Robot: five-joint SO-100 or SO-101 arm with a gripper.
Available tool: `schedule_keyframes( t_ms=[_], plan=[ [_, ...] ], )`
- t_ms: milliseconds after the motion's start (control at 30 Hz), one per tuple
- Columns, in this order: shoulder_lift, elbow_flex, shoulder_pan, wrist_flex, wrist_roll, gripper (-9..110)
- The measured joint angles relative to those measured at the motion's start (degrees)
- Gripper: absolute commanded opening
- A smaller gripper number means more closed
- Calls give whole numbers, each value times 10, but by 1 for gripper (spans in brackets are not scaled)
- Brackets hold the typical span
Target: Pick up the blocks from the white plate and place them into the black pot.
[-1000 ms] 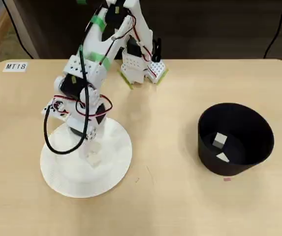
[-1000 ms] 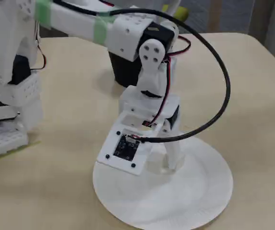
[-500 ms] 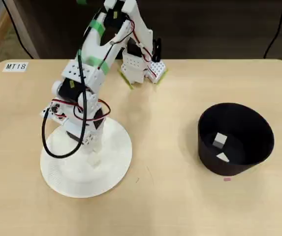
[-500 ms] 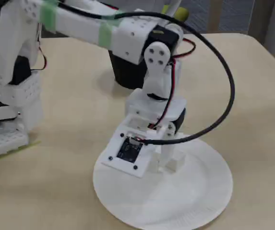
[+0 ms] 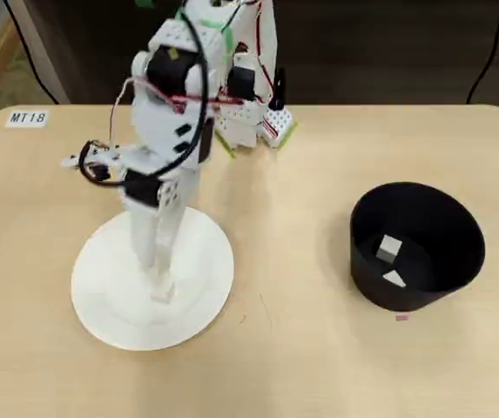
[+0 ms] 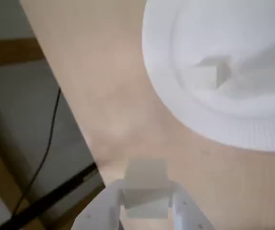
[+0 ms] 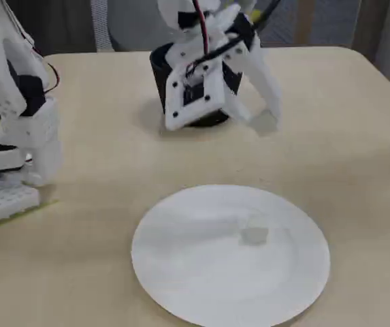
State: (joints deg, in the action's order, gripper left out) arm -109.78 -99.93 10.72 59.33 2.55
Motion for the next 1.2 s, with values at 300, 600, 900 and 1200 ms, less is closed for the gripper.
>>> schedule_keyframes(
  t_ms=[300, 600, 900, 1200],
  plan=[
    [-121, -44, -318, -28, -37, -2],
    [-109, -204, -496, -262, -58, -2],
    [-67, -220, -485, -316, -73, 18],
    [-74, -220, -450, -265, -82, 6]
  ],
)
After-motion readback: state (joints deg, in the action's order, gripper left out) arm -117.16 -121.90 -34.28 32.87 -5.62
